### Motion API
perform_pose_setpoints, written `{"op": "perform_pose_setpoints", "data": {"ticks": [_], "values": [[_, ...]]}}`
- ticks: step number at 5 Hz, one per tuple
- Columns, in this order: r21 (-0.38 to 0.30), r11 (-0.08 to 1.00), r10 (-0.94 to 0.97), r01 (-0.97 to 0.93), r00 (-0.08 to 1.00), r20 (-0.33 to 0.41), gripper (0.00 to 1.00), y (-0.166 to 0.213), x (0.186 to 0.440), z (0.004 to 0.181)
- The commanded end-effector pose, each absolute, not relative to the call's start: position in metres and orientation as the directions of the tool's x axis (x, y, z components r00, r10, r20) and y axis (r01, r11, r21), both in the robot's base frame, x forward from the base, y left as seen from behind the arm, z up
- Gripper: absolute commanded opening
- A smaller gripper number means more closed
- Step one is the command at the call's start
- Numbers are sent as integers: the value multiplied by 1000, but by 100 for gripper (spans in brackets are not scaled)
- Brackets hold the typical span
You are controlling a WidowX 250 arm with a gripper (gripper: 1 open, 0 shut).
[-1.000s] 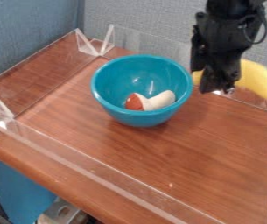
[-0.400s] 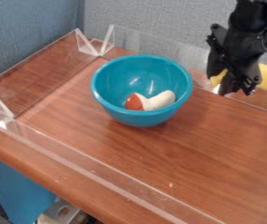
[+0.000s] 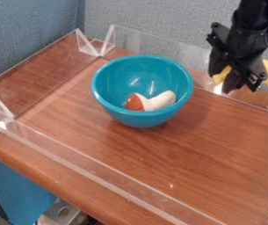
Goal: Put the yellow object in the blue bowl
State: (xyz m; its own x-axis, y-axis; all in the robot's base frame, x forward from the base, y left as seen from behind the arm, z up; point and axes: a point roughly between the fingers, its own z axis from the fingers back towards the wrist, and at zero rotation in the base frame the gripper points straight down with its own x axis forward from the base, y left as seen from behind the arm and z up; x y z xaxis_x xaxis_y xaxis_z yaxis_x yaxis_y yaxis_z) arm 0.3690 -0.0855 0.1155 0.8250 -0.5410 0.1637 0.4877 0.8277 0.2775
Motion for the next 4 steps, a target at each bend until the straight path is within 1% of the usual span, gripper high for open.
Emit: {"op": "perform_pose_setpoints", "data": {"ticks": [1, 3, 4], "values": [[291, 864, -491, 412, 818, 301, 0, -88, 373, 166], [277, 910, -396, 308, 843, 363, 0, -87, 370, 190], [271, 929, -343, 251, 860, 379, 0, -88, 367, 197]]}}
